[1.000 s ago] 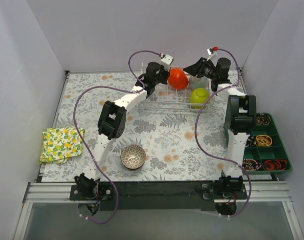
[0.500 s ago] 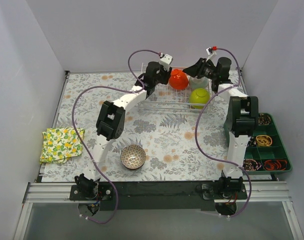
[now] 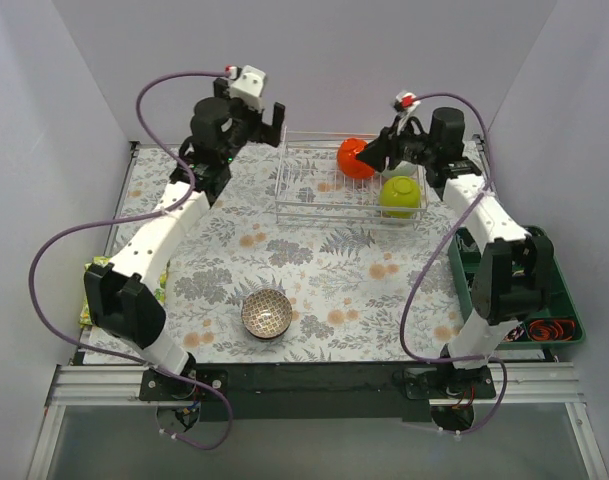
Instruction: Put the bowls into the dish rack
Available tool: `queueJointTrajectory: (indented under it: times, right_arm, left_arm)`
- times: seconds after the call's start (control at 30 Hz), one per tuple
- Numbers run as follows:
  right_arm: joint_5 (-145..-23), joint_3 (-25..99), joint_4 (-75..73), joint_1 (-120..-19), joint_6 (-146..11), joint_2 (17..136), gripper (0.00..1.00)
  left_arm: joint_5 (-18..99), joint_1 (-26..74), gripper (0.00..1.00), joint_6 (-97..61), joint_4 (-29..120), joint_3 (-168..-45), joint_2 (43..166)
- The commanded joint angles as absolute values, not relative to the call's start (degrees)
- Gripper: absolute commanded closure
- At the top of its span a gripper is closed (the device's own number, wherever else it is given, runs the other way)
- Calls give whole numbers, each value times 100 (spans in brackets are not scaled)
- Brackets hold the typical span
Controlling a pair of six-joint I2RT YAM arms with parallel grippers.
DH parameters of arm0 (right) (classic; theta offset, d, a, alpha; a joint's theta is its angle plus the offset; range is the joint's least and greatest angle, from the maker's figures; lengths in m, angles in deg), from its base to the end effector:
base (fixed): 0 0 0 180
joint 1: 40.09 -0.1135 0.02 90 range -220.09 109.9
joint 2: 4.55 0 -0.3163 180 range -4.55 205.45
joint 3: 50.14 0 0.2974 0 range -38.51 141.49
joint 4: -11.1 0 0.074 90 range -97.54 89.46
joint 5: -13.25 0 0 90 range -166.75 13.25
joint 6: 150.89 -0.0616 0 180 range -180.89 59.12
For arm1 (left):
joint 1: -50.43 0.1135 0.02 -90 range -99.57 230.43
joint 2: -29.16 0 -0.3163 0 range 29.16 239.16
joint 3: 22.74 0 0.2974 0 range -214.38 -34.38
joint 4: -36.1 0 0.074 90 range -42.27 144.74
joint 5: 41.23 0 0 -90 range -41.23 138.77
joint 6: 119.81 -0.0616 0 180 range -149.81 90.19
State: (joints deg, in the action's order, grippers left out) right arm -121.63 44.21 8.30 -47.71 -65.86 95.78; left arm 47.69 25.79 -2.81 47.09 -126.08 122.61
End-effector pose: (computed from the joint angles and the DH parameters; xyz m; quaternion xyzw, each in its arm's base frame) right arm 0.4787 0.1079 0.3757 -0.2646 0.6957 0.3540 0.5662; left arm 0.4245 -0.1960 0.4777 -0.0081 0.7138 -0.3110 0.6274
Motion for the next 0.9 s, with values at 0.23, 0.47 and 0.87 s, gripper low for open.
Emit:
queueJointTrajectory:
  times: [0.23,0.47,0.87]
  right_arm:
    - [-10535,3165,-2848,-8366,-1135,7702,42]
    - [-9907,2231,-2744,-10379,-850,7428,41]
    - [-9424,2635,-2497,-11242,-419,8561,46]
  left_arm:
    - [4691,4401,2,684,7859,-10518,10935]
    - [4788,4814,2,333,8174,-9055,8561]
    - [4657,4991,2,288,9089,-9071,7196]
